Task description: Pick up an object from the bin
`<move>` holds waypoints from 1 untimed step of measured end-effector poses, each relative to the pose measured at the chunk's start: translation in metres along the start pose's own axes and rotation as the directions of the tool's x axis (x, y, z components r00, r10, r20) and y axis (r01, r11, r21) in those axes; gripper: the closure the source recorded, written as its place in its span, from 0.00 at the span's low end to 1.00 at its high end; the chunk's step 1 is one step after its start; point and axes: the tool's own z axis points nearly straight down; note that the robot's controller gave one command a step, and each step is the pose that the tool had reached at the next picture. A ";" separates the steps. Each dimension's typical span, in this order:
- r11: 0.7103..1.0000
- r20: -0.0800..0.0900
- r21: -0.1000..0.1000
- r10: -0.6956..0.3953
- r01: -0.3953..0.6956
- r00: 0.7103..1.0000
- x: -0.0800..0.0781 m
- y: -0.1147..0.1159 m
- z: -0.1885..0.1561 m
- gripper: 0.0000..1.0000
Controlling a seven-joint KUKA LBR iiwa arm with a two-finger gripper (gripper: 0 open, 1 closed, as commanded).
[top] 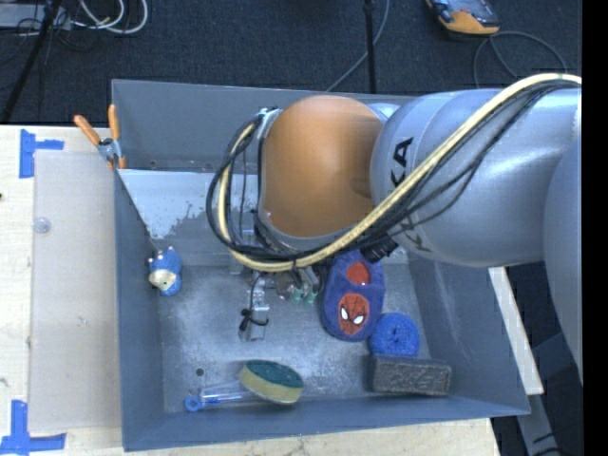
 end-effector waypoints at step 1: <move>1.000 0.008 -0.001 0.005 -0.005 1.000 -0.002 -0.001 -0.005 0.00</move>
Offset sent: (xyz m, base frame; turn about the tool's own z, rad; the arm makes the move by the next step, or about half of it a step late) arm -0.0559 -0.0612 -0.0589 -0.0508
